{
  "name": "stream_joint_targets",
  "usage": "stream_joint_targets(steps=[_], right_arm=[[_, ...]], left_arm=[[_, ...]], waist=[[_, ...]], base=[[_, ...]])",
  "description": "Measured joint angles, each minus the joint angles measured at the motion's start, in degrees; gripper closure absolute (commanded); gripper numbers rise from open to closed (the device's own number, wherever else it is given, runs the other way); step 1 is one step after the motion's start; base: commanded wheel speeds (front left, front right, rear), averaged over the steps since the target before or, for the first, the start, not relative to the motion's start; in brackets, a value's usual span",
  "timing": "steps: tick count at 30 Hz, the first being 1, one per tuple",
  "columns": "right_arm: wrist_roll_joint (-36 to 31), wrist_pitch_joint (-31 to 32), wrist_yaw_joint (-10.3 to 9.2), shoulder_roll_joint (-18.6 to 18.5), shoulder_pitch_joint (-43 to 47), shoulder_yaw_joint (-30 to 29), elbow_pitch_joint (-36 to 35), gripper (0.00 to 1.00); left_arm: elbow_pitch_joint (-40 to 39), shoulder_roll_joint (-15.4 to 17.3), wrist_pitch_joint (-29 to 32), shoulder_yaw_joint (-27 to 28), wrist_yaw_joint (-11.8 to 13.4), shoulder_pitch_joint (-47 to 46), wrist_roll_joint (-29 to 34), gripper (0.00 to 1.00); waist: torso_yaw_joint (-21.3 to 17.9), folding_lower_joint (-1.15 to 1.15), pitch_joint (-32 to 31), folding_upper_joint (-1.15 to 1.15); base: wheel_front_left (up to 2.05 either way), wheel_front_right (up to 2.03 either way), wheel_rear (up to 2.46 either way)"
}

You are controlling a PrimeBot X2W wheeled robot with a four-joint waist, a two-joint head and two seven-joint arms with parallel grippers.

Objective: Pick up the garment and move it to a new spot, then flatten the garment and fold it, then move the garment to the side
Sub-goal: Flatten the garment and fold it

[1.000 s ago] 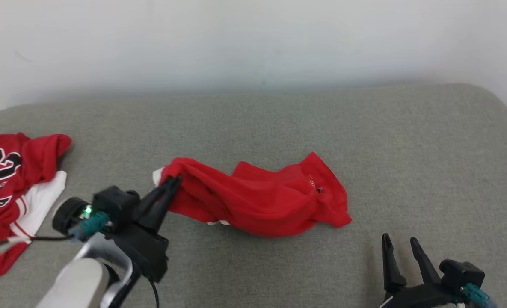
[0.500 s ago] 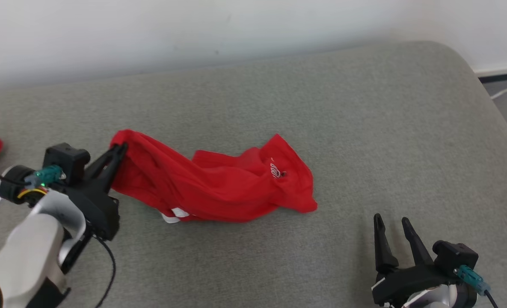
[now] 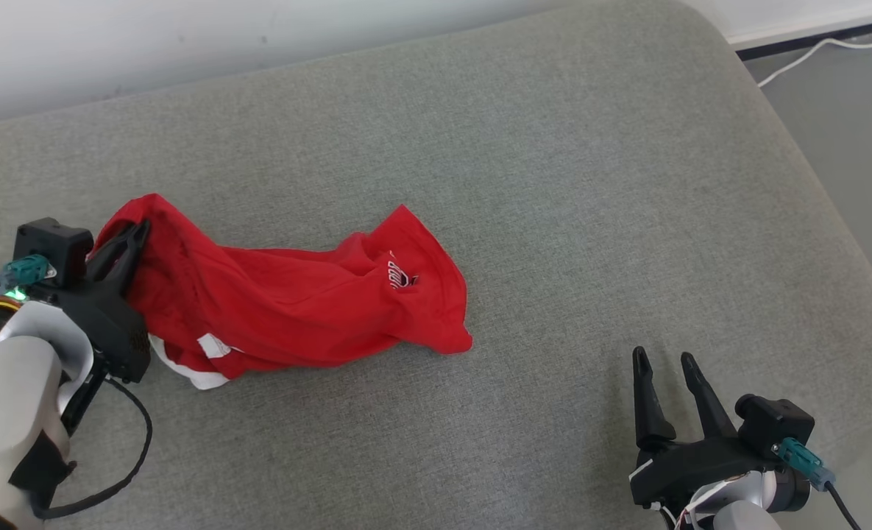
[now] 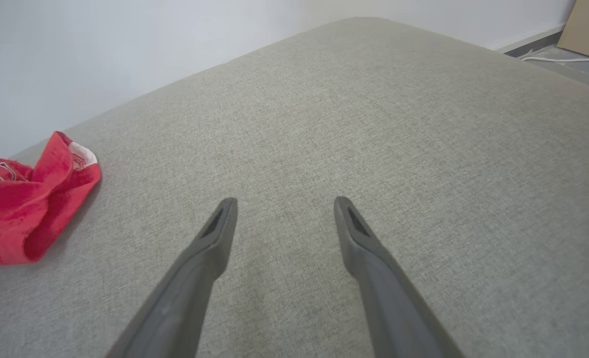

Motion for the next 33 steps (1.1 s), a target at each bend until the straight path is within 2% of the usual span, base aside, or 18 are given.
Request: stream_joint_targets(steps=[1,2,3,4,9,20,33], right_arm=[[-0.2,0.0,0.0,0.0,-0.01,-0.09,0.03,0.0],[-0.33,0.0,0.0,0.02,-0.02,-0.2,0.05,0.0],[-0.36,0.01,0.0,0.03,-0.02,-0.35,0.07,0.0],[-0.43,0.0,0.0,0.07,-0.02,-0.37,0.07,0.0],[-0.68,0.0,0.0,0.15,0.1,-0.68,0.08,0.0],[-0.9,0.01,0.0,-0.14,1.86,-1.36,0.46,0.0],[-1.07,0.0,0.0,-0.77,2.92,-0.98,1.26,0.0]], left_arm=[[0.75,-0.14,-0.65,-0.64,0.0,-0.35,-0.36,1.0],[1.32,-0.33,-1.44,-1.11,0.0,-0.66,-0.67,0.71],[1.78,-0.6,-2.01,-1.55,0.0,-0.96,-0.99,0.15],[2.15,-0.75,-2.44,-2.12,0.0,-1.18,-1.15,0.0],[1.88,-0.6,-4.48,-4.28,0.0,-1.47,-2.45,0.0],[-6.64,0.12,-5.64,-4.27,0.01,3.74,-5.64,0.0],[-8.12,-2.12,-5.66,-5.42,0.48,13.82,-8.11,0.0]], waist=[[-0.14,0.0,0.14,0.0],[-0.17,0.0,0.18,0.0],[-0.09,0.0,0.16,0.0],[0.04,0.0,0.09,0.0],[1.44,-0.01,-0.88,0.0],[5.74,-0.01,-3.71,0.0],[9.83,-0.02,-8.58,-0.01]], base=[[0.0,0.0,0.0],[0.0,0.0,0.0],[0.0,0.0,0.0],[0.0,0.0,0.0],[0.0,0.0,0.0],[0.0,0.0,0.0],[0.0,0.0,0.0]])
